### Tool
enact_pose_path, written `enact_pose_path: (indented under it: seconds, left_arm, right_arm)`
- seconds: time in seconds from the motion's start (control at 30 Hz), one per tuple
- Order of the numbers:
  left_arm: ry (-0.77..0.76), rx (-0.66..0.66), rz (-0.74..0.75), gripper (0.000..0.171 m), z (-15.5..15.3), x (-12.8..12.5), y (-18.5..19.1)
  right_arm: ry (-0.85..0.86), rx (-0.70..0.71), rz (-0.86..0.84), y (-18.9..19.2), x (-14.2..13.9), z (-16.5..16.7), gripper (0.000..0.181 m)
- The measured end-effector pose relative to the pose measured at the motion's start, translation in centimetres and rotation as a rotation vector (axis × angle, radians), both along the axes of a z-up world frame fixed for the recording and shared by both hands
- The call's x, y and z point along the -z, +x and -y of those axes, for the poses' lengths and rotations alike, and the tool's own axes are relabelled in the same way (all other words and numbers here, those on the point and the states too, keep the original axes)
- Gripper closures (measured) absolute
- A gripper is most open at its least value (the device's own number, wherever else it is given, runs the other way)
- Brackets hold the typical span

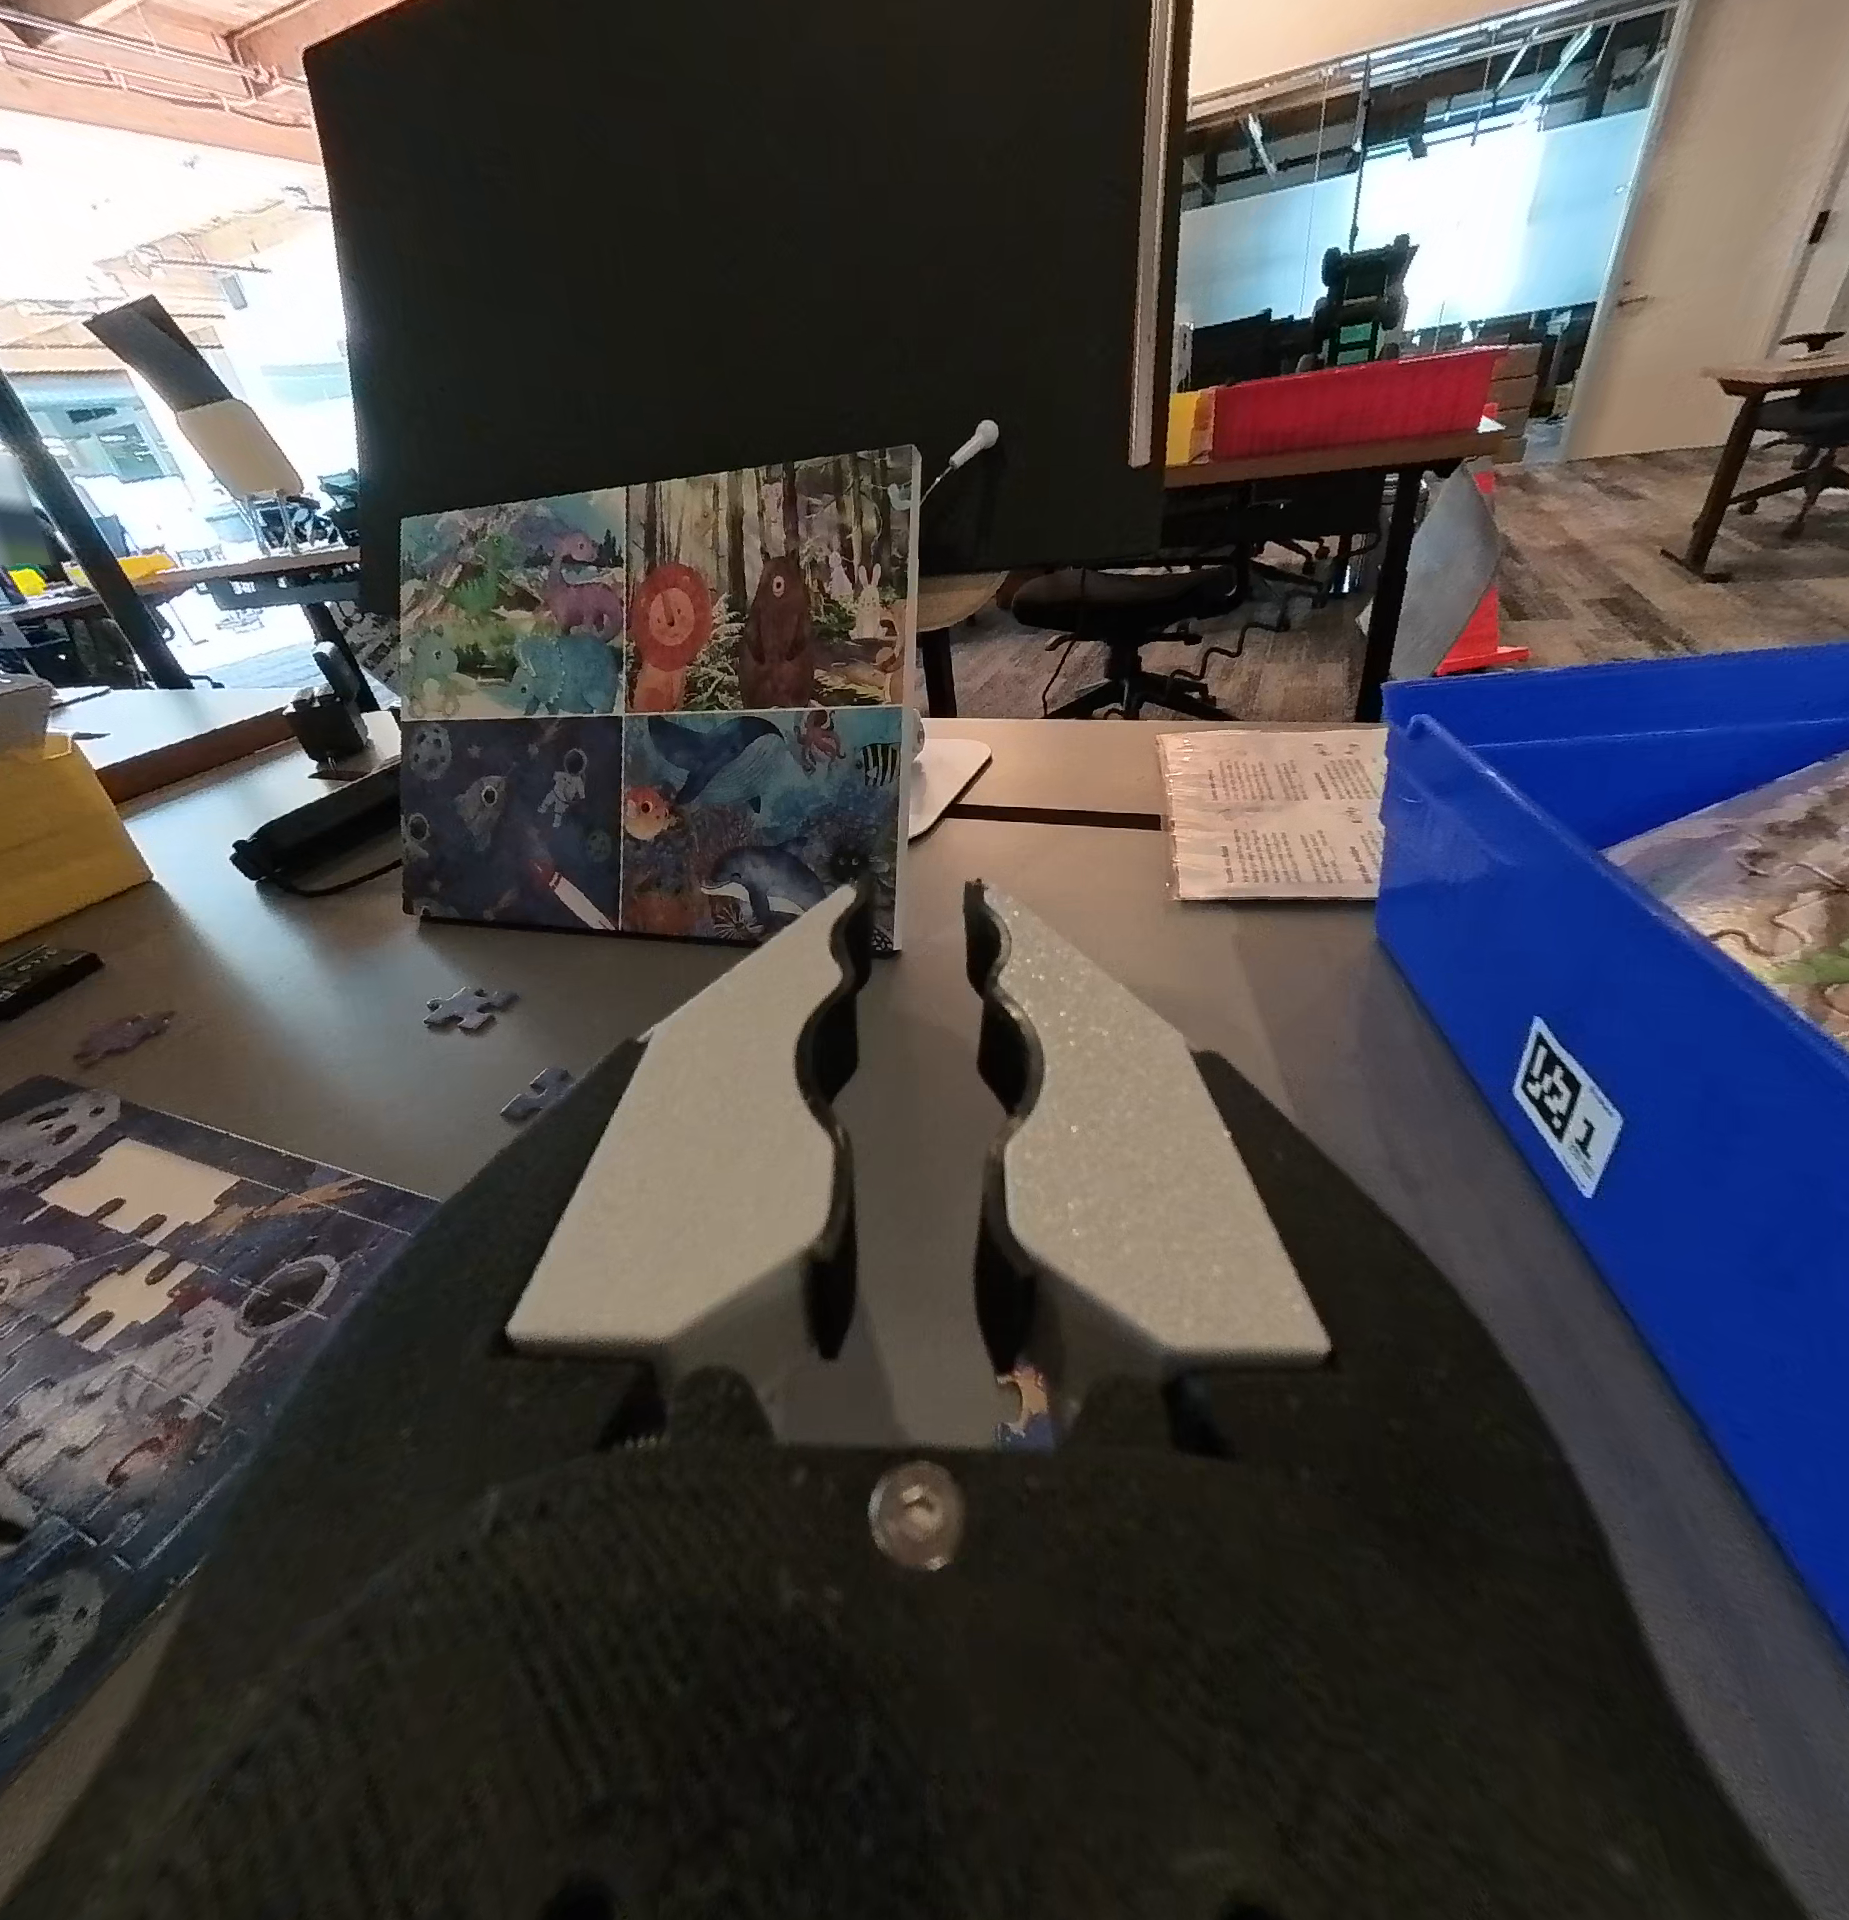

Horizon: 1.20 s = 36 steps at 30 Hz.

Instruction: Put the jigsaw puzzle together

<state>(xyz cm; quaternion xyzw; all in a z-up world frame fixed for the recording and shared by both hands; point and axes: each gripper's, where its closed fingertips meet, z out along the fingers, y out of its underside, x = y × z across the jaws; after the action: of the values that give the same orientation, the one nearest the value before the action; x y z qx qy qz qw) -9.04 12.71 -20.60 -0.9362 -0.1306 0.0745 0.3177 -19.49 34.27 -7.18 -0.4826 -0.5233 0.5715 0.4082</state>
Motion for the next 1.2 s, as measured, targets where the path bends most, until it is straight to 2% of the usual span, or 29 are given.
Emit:
enact_pose_path:
  seconds: [0.13, 0.2, 0.37, 0.43, 0.57, 0.67, 0.7, 0.73, 0.8, 0.9, 1.0, 1.1, 1.2]
  left_arm:
    - [0.051, 0.009, -0.021, 0.171, -0.5, -0.9, 0.2]
    - [0.003, 0.026, 0.028, 0.171, -0.3, 0.1, 0.9]
    - [0.063, 0.000, -0.016, 0.171, -0.1, -1.1, 0.4]
    - [0.007, -0.004, 0.029, 0.171, 0.6, 0.1, 0.6]
    - [0.144, -0.037, -0.019, 0.171, 0.6, -2.4, 0.2]
    - [0.013, -0.020, 0.024, 0.171, 1.6, 0.1, 0.6]
    - [0.058, -0.020, -0.005, 0.171, 1.3, -0.5, 0.4]
    - [0.104, -0.024, -0.024, 0.171, 1.1, -1.3, 0.3]
    - [0.189, -0.041, -0.046, 0.171, 0.8, -2.8, -0.2]
    - [0.177, -0.031, 0.011, 0.171, 0.9, -2.1, -0.3]
    - [0.142, -0.005, 0.035, 0.171, 1.3, -1.0, 0.4]
    - [0.143, -0.017, 0.013, 0.171, 1.6, -1.1, 0.5]
    - [0.161, -0.017, 0.067, 0.171, 1.5, -0.9, 0.7]
  right_arm:
    - [0.002, 0.001, 0.002, 0.0, 0.1, 0.0, 0.165]
    - [0.002, 0.000, 0.003, 0.0, 0.1, 0.0, 0.165]
    - [0.006, 0.001, 0.005, 0.0, 0.1, 0.0, 0.166]
    - [0.003, -0.002, 0.005, 0.0, 0.1, 0.0, 0.165]
    - [0.008, -0.002, 0.007, -0.1, 0.2, 0.1, 0.165]
    - [0.011, -0.014, 0.010, -0.1, 0.2, 0.4, 0.167]
    - [0.022, -0.027, 0.009, -0.1, 0.2, 0.7, 0.174]
    - [0.041, -0.053, 0.000, 0.0, 0.0, 1.2, 0.181]
    - [0.099, -0.141, -0.037, 0.4, -0.5, 3.4, 0.181]
    - [0.203, -0.333, 0.005, 1.5, 0.5, 8.4, 0.181]
    - [0.336, -0.593, 0.202, 4.3, 5.6, 14.7, 0.181]
    - [0.521, -0.791, 0.374, 8.8, 10.7, 18.6, 0.181]
    - [0.556, -0.930, 0.423, 11.8, 12.3, 20.6, 0.181]
